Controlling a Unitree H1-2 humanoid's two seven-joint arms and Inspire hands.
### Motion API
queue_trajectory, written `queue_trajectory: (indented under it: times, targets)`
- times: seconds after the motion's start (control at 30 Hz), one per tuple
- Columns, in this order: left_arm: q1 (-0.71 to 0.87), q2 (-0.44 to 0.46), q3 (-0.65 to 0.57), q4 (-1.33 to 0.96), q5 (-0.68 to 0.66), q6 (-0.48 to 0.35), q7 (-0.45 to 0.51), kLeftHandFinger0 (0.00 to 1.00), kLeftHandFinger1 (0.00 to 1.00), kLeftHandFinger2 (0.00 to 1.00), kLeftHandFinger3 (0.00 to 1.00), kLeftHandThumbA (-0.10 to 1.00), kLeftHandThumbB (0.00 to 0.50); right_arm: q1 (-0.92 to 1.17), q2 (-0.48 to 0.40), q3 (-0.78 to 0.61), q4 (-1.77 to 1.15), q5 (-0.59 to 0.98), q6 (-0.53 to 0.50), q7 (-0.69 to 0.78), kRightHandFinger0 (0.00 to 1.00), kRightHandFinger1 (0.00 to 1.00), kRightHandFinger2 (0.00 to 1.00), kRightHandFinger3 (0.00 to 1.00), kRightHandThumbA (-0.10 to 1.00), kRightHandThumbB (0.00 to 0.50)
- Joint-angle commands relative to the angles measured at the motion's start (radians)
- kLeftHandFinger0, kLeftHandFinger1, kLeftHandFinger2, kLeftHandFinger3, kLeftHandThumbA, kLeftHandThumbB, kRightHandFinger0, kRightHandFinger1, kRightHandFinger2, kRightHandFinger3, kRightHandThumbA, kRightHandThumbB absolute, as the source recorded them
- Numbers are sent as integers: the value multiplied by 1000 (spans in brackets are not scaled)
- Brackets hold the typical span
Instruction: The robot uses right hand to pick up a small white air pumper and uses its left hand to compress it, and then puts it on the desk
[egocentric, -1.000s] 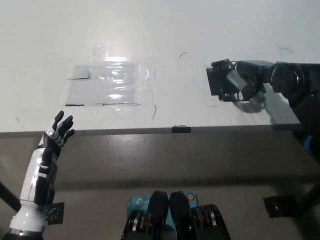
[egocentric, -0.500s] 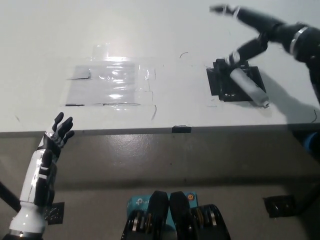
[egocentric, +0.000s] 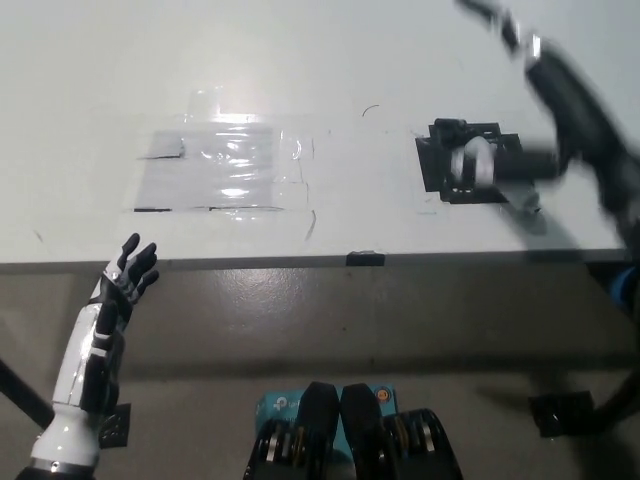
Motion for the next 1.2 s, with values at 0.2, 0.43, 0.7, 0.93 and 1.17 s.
queue_trajectory:
  times: [0.2,0.43,0.7,0.93,1.17]
  targets:
    - [-5,7,-24,18,-8,-42,-23,1000,1000,1000,1000,1000,240,385,218,-56,-73,229,-269,-206,1000,1000,1000,1000,1000,235]
    - [17,18,-28,44,-10,-54,-26,1000,1000,1000,1000,1000,242,430,225,-24,85,172,-360,-240,1000,1000,1000,1000,1000,218]
    - [39,20,-19,56,-22,-53,-27,1000,1000,1000,1000,1000,250,412,214,1,200,161,-416,-274,1000,1000,1000,1000,1000,221]
    - [42,16,-7,73,-25,-60,-26,1000,1000,1000,1000,1000,244,404,203,20,222,159,-411,-294,1000,1000,1000,1000,1000,227]
    - [39,11,-6,78,-19,-68,-23,1000,1000,1000,1000,1000,242,407,191,31,212,202,-386,-291,1000,1000,1000,1000,998,220]
